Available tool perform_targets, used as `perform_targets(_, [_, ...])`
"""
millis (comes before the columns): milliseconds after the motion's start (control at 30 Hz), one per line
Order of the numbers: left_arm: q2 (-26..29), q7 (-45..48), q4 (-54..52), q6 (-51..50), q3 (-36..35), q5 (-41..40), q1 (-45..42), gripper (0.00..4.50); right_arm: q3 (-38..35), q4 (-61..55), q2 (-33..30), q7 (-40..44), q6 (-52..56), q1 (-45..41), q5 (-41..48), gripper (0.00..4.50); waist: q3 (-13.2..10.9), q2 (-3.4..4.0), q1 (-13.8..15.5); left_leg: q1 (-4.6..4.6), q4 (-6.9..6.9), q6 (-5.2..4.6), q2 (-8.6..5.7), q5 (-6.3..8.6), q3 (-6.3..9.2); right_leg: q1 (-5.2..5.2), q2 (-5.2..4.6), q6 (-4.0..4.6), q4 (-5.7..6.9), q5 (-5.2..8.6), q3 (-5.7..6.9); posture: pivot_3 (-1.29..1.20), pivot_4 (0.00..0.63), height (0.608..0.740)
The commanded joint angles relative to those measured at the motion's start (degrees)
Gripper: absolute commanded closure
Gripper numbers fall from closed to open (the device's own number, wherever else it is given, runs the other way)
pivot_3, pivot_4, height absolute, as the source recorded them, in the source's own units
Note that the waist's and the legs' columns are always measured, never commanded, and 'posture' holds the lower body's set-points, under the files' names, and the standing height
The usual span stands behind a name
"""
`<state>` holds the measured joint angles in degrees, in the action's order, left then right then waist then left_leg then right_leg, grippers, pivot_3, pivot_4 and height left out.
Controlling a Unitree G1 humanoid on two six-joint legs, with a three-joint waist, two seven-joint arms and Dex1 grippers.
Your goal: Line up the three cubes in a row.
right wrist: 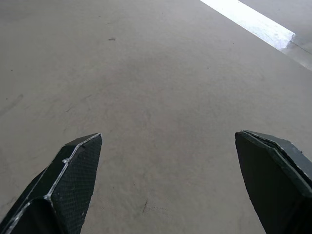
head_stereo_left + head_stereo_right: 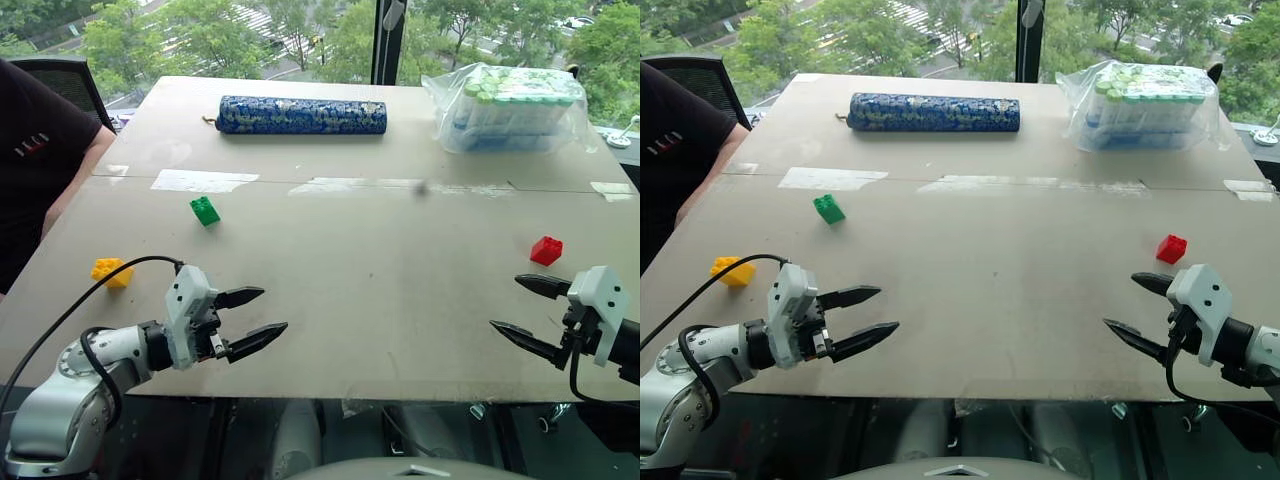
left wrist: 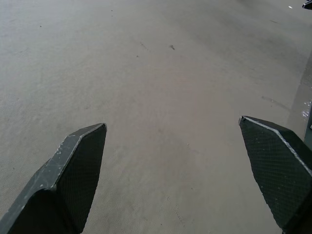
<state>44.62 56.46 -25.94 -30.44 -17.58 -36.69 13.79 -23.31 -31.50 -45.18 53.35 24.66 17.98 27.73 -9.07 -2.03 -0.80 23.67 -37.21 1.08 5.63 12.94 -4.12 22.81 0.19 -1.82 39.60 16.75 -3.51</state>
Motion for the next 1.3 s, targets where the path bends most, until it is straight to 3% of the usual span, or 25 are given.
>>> perform_targets(33, [-0.36, -2.08, -1.69, -0.86, 0.08, -1.84, -4.33, 0.05, -0.28, -1.56, 2.62, -4.34, -1.85, -1.93, -0.78, 0.00, 0.00, 0.00, 0.00, 0.00, 0.01, 0.00, 0.00, 0.00, 0.00, 0.00, 0.00, 0.00, -0.01, 0.00, 0.00, 0.00, 0.150, 0.740])
perform_targets(100, [-1.83, -5.61, -2.43, -5.31, 2.10, -5.14, -10.10, 0.05, 0.98, -2.31, 5.99, -11.55, -1.07, -5.21, -3.07, 0.00, -0.01, -0.04, 0.29, 0.00, 0.01, 0.00, 0.00, 0.00, 0.09, -0.03, 0.01, 0.00, -0.02, -0.01, 0.09, 0.00, 0.150, 0.740])
perform_targets(167, [-3.03, -6.62, -3.37, -7.41, 3.63, -7.34, -13.71, 0.05, 2.34, -3.33, 5.36, -16.10, 2.79, -7.24, -7.16, 0.00, 0.03, 0.07, 0.25, 0.07, -0.16, -0.01, -0.02, -0.01, 0.18, -0.03, -0.01, -0.01, 0.06, -0.01, 0.19, 0.00, 0.150, 0.740])
perform_targets(333, [-1.99, -4.52, -5.03, -6.78, 10.71, -4.86, -20.55, 0.05, 0.34, -1.73, 5.15, -28.95, 22.06, -16.34, -9.71, 0.00, 0.05, 0.06, -0.16, 0.03, -0.12, -0.03, -0.24, 0.00, -0.02, -0.02, -0.17, -0.10, 0.08, 0.00, -0.13, 0.00, 0.150, 0.740])
perform_targets(600, [-2.66, -2.40, -6.28, -6.80, 17.46, -4.57, -28.75, 0.05, -2.35, -0.03, 20.60, -49.80, 47.46, -33.86, -13.42, 0.00, 0.03, 0.10, -0.03, 0.17, 0.13, -0.03, -0.24, 0.00, 0.02, 0.25, -0.10, -0.10, 0.12, 0.01, -0.15, 0.00, 0.150, 0.740])
perform_targets(700, [-3.35, -1.35, -6.26, -6.79, 18.32, -5.70, -30.87, 0.05, -2.94, 3.41, 25.02, -53.41, 49.73, -38.27, -15.02, 0.00, 0.03, 0.11, -0.12, 0.17, 0.11, -0.03, -0.27, 0.00, -0.04, 0.28, -0.11, -0.12, 0.14, 0.00, -0.24, 0.00, 0.150, 0.740])
perform_targets(933, [-3.83, -1.42, -6.18, -7.04, 18.09, -5.52, -31.35, 0.05, -1.42, 14.94, 27.06, -59.39, 44.09, -42.54, -20.58, 0.00, 0.03, 0.12, -0.09, 0.18, 0.12, -0.03, -0.29, 0.00, -0.04, 0.29, -0.13, -0.12, 0.12, 0.01, -0.23, 0.00, 0.150, 0.740])
perform_targets(967, [-3.81, -1.56, -6.26, -7.09, 17.94, -5.55, -31.28, 0.00, -1.47, 15.75, 27.15, -59.50, 43.42, -42.68, -20.80, 0.60, 0.03, 0.12, -0.12, 0.18, 0.13, -0.03, -0.30, 0.00, -0.05, 0.29, -0.13, -0.13, 0.12, 0.01, -0.24, 0.00, 0.150, 0.740])
perform_targets(1000, [-3.82, -1.73, -6.37, -7.21, 17.69, -5.76, -31.17, 0.00, -1.40, 16.31, 27.11, -59.24, 42.98, -42.71, -20.76, 0.89, 0.02, 0.12, -0.16, 0.18, 0.14, -0.03, -0.30, 0.00, -0.05, 0.30, -0.13, -0.13, 0.12, 0.01, -0.24, 0.00, 0.150, 0.740])
perform_targets(1167, [-3.66, -2.97, -7.07, -7.55, 16.42, -6.51, -29.78, 0.00, 0.17, 18.28, 25.34, -56.55, 39.57, -42.00, -20.56, 3.19, 0.03, 0.14, -0.36, 0.17, 0.14, -0.03, -0.29, 0.00, -0.07, 0.31, -0.13, -0.13, 0.14, 0.01, -0.27, 0.00, 0.150, 0.740])
perform_targets(1233, [-3.34, -3.07, -7.38, -7.13, 15.45, -6.73, -28.18, 0.00, 1.93, 18.38, 23.49, -52.77, 35.21, -40.70, -19.94, 3.19, 0.03, 0.15, -0.35, 0.17, 0.14, -0.03, -0.29, 0.00, -0.08, 0.31, -0.13, -0.13, 0.14, 0.01, -0.27, 0.00, 0.150, 0.740])
perform_targets(1300, [-2.73, -2.46, -7.44, -5.59, 13.54, -6.46, -25.16, 0.00, 5.31, 16.94, 21.56, -42.04, 26.84, -37.85, -16.16, 3.19, 0.03, 0.15, -0.35, 0.18, 0.15, -0.03, -0.29, 0.00, -0.08, 0.31, -0.13, -0.14, 0.12, 0.01, -0.27, 0.00, 0.150, 0.740])
